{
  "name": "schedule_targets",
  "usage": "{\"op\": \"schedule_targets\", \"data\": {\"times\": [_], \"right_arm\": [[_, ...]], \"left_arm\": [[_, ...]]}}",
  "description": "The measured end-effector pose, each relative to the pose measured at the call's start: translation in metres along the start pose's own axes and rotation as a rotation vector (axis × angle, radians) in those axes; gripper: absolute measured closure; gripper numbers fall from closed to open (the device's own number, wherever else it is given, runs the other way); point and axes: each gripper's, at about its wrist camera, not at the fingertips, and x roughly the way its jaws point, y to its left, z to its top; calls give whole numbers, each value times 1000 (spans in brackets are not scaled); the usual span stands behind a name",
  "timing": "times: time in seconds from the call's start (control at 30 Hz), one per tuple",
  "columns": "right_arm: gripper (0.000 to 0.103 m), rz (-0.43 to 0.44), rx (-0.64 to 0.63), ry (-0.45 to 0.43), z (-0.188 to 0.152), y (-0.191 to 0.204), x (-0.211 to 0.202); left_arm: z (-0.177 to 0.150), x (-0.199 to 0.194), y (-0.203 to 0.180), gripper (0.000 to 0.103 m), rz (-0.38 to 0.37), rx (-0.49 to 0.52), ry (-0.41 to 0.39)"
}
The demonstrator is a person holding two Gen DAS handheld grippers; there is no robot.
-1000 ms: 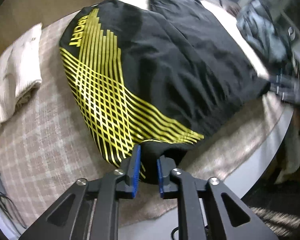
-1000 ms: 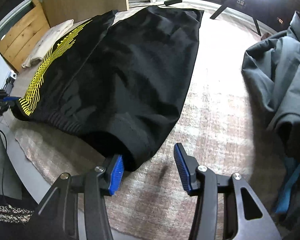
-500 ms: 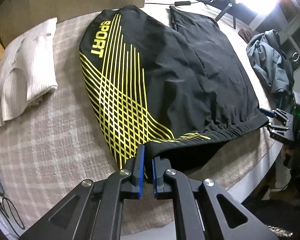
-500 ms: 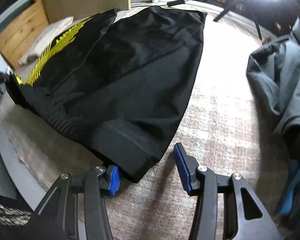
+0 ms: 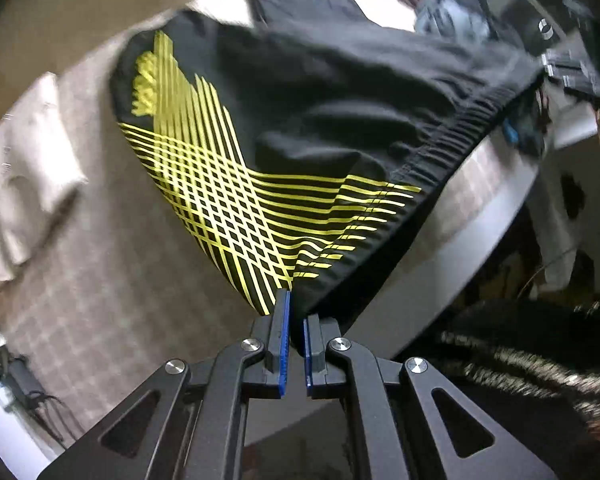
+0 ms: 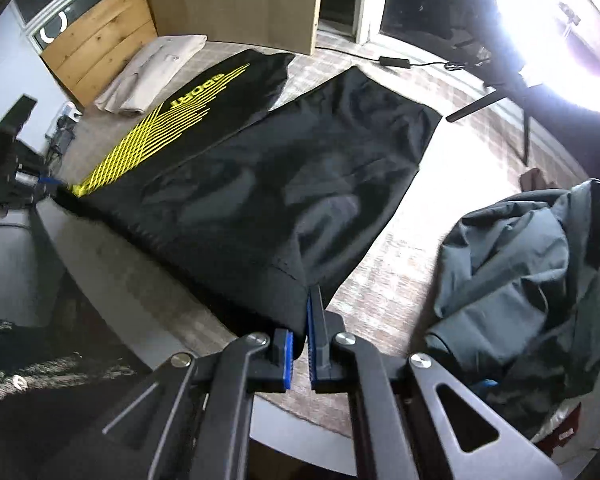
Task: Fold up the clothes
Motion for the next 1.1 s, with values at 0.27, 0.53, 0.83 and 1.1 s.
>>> {"op": "schedule_targets", "data": {"times": [0.27, 0.53, 0.83, 1.1], "right_arm": [[98, -76, -15, 104, 26, -7, 66], [98, -321, -77, -217, 163, -21, -106], [98, -286, -120, -195, 99, 30, -147], [98, -34, 43, 125, -29, 72, 37]], "left_arm": [[39, 9, 32, 99, 27, -40, -3], [149, -219, 48, 99, 305, 8, -400], [73, -234, 21, 98, 297, 135, -394], [-40, -6, 31, 98, 56, 77, 7]]}}
